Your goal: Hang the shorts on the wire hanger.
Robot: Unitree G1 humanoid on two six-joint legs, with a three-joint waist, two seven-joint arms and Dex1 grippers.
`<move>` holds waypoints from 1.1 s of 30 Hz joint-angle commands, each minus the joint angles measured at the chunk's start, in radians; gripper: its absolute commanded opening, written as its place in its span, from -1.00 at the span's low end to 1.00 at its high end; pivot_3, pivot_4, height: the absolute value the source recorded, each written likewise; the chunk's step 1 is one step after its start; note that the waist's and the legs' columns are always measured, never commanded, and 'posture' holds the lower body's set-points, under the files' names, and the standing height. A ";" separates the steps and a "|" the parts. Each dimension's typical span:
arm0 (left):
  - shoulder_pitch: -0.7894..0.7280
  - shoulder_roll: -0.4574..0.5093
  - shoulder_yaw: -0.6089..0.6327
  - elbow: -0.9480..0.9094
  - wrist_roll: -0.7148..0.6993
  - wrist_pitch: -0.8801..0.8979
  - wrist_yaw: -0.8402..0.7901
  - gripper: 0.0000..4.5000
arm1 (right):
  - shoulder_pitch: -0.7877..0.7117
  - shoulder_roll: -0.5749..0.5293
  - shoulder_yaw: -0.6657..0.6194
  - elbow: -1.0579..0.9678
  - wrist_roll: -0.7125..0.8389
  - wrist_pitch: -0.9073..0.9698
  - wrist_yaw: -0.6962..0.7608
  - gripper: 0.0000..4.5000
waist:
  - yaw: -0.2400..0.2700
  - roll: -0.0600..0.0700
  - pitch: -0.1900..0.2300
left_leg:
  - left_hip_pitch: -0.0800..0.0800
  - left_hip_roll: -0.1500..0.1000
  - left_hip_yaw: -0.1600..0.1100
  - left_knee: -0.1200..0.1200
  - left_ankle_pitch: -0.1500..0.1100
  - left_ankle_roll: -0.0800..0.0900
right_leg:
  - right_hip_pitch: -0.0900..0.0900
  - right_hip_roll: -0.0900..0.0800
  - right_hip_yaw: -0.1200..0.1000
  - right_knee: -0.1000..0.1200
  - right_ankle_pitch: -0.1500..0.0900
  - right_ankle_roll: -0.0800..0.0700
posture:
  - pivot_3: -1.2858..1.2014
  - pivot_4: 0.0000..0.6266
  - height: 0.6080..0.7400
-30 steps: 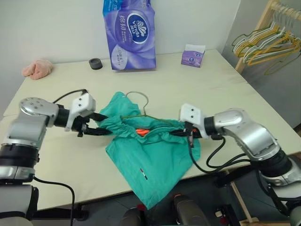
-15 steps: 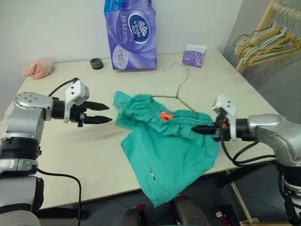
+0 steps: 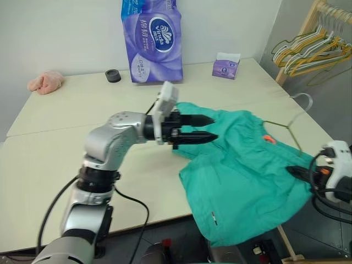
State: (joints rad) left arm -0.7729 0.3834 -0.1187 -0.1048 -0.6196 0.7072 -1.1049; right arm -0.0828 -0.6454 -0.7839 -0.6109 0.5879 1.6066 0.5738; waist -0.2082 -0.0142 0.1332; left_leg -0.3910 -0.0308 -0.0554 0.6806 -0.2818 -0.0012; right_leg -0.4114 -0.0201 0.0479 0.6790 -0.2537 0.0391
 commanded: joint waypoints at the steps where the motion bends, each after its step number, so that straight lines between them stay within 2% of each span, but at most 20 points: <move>1: -0.053 -0.055 -0.033 0.019 0.055 -0.086 0.039 0.20 | 0.007 -0.011 -0.128 -0.050 -0.044 0.008 -0.052 -1.00 | -0.012 0.001 0.001 | 0.002 0.000 0.001 -0.001 0.000 0.000 | 0.001 0.001 0.000 0.000 0.000 0.000 | -0.31 -0.50 1.00; 6: -0.128 -0.160 -0.091 0.098 0.135 -0.193 0.067 0.20 | -0.018 -0.055 -0.251 -0.044 -0.130 0.008 -0.132 -1.00 | -0.033 0.007 0.006 | 0.006 -0.002 0.004 -0.002 -0.001 0.002 | 0.005 0.004 0.002 -0.003 -0.005 0.007 | -0.34 -0.46 1.00; 10: -0.205 -0.235 -0.097 0.184 0.179 -0.244 0.105 0.20 | -0.077 -0.101 -0.281 -0.035 -0.187 0.008 -0.186 -1.00 | -0.063 0.007 0.009 | 0.006 -0.003 0.009 -0.003 -0.004 0.007 | 0.006 0.004 0.013 -0.003 -0.006 0.009 | -0.34 -0.44 1.00; 13: -0.277 -0.292 -0.100 0.257 0.217 -0.286 0.138 0.20 | -0.162 -0.143 -0.274 -0.016 -0.234 0.008 -0.239 -1.00 | -0.092 0.007 0.018 | 0.007 -0.005 0.015 -0.003 -0.005 0.009 | 0.006 0.003 0.018 -0.005 -0.007 0.010 | -0.35 -0.42 1.00; 20: -0.354 -0.341 -0.101 0.335 0.248 -0.356 0.121 0.20 | -0.375 -0.188 -0.217 0.092 -0.288 0.008 -0.324 -1.00 | -0.151 0.005 0.032 | 0.009 -0.009 0.026 -0.004 -0.012 0.020 | 0.006 -0.002 0.025 -0.006 -0.011 0.019 | -0.35 -0.35 1.00; 27: -0.404 -0.383 -0.088 0.391 0.269 -0.442 0.116 0.20 | -0.516 -0.248 -0.189 0.308 -0.306 0.008 -0.365 -1.00 | -0.178 0.007 0.053 | 0.009 -0.010 0.031 -0.004 -0.013 0.022 | 0.006 -0.003 0.030 -0.008 -0.011 0.022 | -0.35 -0.30 1.00; 33: -0.454 -0.418 -0.072 0.435 0.263 -0.473 0.121 0.20 | -0.576 -0.261 -0.183 0.455 -0.254 0.008 -0.402 -1.00 | -0.182 0.007 0.065 | 0.009 -0.010 0.033 -0.004 -0.013 0.022 | 0.006 -0.003 0.037 -0.009 -0.010 0.023 | -0.35 -0.29 1.00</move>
State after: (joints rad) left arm -1.1894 -0.0261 -0.2231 0.3325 -0.3502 0.2599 -0.9910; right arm -0.6306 -0.8731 -0.9552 -0.1568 0.3079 1.6066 0.1907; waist -0.3901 -0.0076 0.1986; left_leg -0.3815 -0.0410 -0.0215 0.6769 -0.2953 0.0210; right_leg -0.4052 -0.0232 0.0854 0.6695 -0.2632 0.0630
